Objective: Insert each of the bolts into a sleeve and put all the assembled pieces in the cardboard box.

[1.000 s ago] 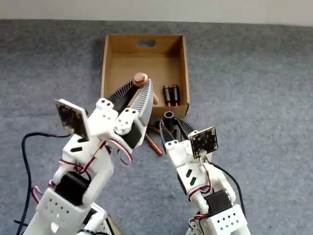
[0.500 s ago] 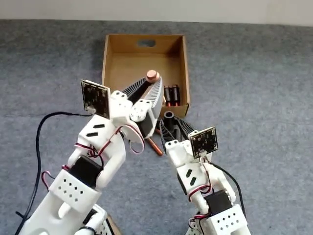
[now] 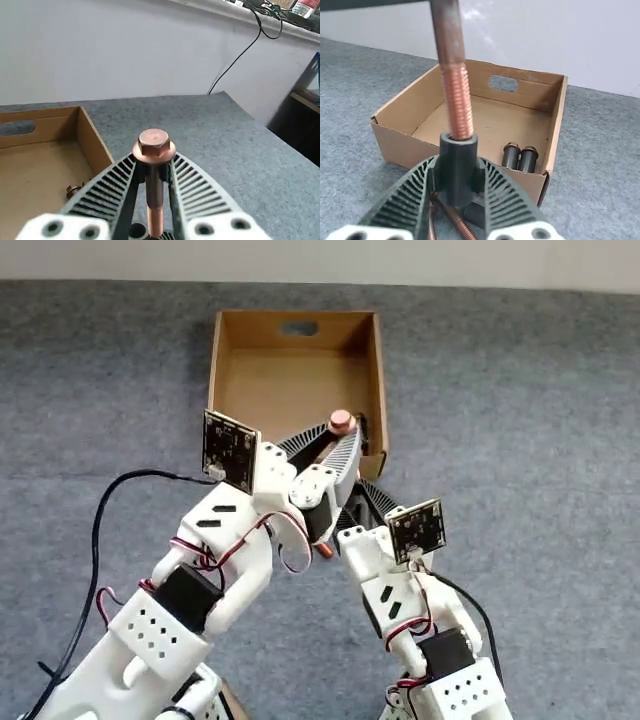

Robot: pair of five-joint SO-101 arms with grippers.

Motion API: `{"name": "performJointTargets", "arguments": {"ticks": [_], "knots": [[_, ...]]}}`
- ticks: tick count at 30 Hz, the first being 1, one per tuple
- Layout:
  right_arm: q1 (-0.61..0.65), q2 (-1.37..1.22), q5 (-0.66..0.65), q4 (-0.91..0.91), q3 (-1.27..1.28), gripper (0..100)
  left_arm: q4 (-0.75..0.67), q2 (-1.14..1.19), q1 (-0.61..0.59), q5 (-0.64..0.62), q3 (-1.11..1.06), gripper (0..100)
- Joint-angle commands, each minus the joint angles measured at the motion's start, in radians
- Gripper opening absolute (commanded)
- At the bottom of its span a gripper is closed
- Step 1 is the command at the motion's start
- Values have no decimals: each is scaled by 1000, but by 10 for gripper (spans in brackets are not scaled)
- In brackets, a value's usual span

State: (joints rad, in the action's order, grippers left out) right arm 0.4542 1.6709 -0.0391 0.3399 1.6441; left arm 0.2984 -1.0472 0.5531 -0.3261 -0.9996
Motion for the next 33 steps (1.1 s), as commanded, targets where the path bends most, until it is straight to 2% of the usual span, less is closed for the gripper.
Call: {"name": "performJointTargets", "arguments": {"ticks": [1, 6, 12, 23, 27, 33], "knots": [[5, 16, 11, -24, -5, 6, 2, 1, 5, -3, 61, 8], [5, 16, 11, -24, -5, 6, 2, 1, 2, 2, 61, 8], [5, 16, 11, -24, -5, 6, 2, 1, -13, 100, 61, 8], [5, 16, 11, -25, -5, 6, 0, 2, -15, 100, 68, 8], [5, 16, 11, -25, -5, 6, 0, 7, -58, 100, 68, 8], [7, 16, 11, -25, -5, 6, 0, 111, -74, 100, 108, 8]]}}
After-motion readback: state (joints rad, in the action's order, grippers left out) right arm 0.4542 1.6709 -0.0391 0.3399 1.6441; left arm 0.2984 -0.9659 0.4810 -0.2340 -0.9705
